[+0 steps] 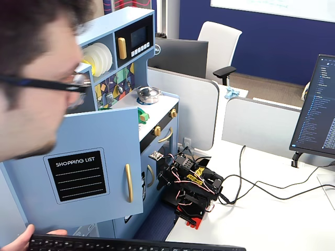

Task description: Pick up the green pineapple from the left cabinet and place it in the green recipient

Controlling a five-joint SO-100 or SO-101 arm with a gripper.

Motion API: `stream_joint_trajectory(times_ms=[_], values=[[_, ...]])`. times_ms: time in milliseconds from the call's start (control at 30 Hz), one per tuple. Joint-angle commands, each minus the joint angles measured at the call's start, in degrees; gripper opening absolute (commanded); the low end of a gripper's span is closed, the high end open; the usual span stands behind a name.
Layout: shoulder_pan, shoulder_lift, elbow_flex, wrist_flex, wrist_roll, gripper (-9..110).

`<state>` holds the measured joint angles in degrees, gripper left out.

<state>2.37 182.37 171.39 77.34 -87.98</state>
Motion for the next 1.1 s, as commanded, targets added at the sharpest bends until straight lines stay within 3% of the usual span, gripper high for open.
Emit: stream_joint_trajectory(times_ms=[0,1067], values=[[0.44,-0.26,0.26,10.46,1.49,6],[-0.62,-0.26,0.26,10.46,1.41,6]])
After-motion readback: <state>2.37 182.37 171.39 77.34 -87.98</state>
